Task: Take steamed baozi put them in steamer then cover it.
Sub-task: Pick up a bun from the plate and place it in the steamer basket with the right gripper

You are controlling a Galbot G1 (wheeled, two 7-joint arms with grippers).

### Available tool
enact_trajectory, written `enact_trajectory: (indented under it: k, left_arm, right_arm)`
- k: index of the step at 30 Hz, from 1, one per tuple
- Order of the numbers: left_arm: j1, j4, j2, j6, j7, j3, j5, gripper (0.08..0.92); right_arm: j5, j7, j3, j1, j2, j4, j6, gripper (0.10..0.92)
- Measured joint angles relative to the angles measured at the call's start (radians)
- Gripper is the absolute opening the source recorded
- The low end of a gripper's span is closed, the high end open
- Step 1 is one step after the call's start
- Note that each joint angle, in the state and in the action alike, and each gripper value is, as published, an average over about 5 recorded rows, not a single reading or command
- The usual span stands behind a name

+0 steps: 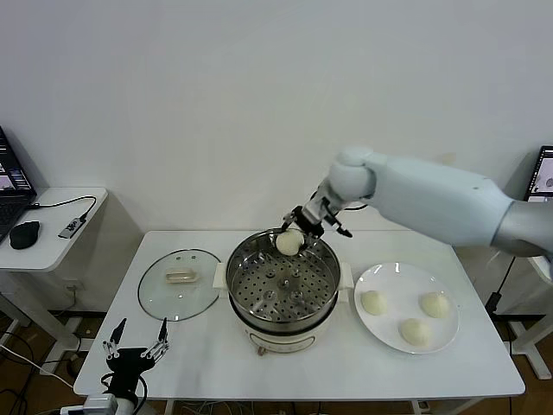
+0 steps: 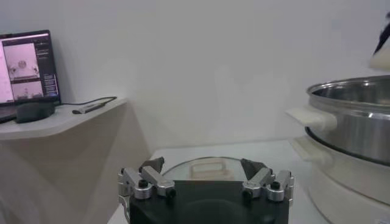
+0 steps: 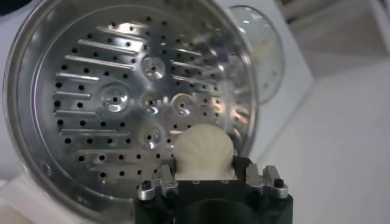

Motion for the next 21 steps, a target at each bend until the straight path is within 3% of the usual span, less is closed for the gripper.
enact_trajectory:
  k: [15, 21]
  left_arm:
    - [-0.012, 0.004, 0.002, 0.000, 0.001, -0.001, -0.005, 0.823]
    - [-0.006, -0.003, 0.000, 0.000, 0.000, -0.001, -0.005, 0.823]
  right_arm:
    - [-0.235, 0.043, -0.005, -0.060, 0.099, -0.099, 0.157, 0.599]
    - [-0.275, 0.059, 0.001, -0.070, 0.102, -0.108, 0.183, 0.720]
